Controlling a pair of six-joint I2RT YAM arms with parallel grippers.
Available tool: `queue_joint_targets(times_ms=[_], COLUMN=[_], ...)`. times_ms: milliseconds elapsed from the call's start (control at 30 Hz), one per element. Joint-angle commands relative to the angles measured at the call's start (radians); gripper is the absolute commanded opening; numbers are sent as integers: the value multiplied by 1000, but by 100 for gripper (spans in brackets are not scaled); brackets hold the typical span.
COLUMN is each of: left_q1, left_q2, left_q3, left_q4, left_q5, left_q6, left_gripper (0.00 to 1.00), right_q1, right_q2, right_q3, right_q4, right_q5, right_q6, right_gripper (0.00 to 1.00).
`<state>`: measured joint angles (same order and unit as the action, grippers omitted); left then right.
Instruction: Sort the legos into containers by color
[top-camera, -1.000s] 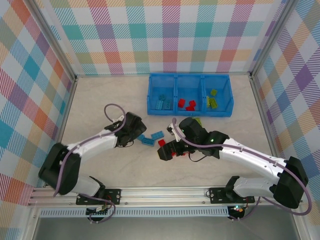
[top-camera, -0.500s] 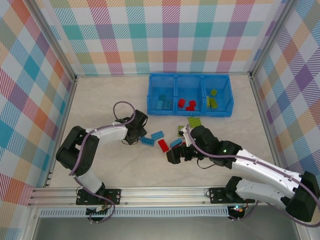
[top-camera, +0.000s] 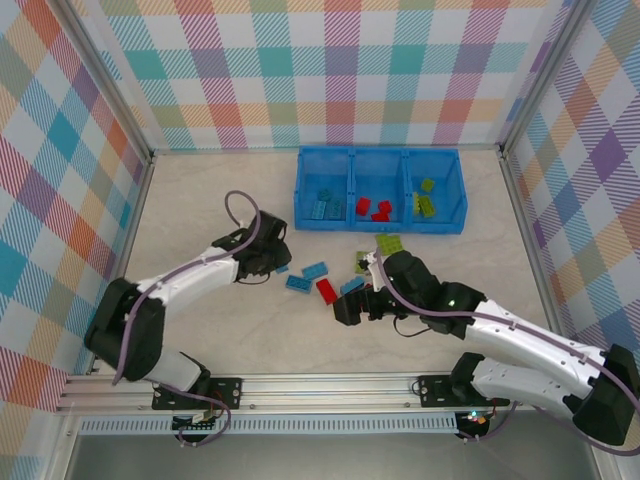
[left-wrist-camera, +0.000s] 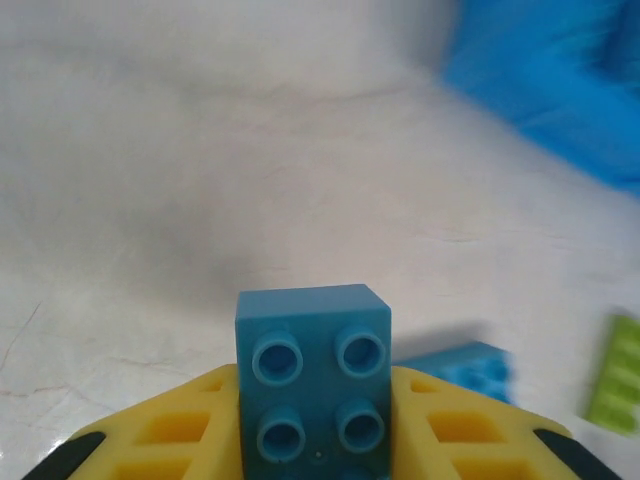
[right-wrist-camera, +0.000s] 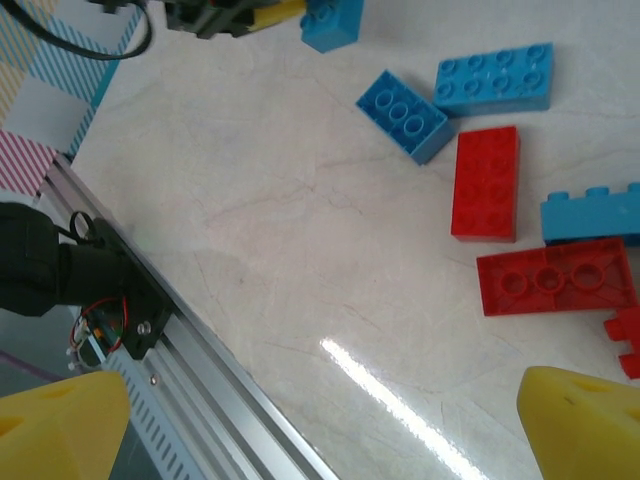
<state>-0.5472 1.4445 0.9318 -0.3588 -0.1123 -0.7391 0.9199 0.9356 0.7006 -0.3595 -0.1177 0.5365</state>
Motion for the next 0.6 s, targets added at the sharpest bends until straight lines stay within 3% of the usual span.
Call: queue_joint_targets(times_ms=[0, 100, 233, 467, 567], left_q1=[-6, -12, -14, -14, -12], left_q2=[-67, -11, 134, 520, 659], left_q3=[91, 218, 382, 792, 950], left_q4=[65, 59, 72, 23, -29], left_q5=[61, 57, -64, -73, -114], left_q6=[210, 311, 356, 394, 397], left_gripper=[30, 30, 30, 27, 30], right_q1=[7, 6, 7, 6, 7], right_q2=[-67, -107, -137, -170, -205], right_q3=[-28, -45, -58, -47, -45], right_q4=[57, 75, 83, 14, -32], right_q5=[75, 121, 162, 174, 181], right_q6=[9, 17, 36, 68, 89], right_gripper=[100, 100, 100, 100, 100])
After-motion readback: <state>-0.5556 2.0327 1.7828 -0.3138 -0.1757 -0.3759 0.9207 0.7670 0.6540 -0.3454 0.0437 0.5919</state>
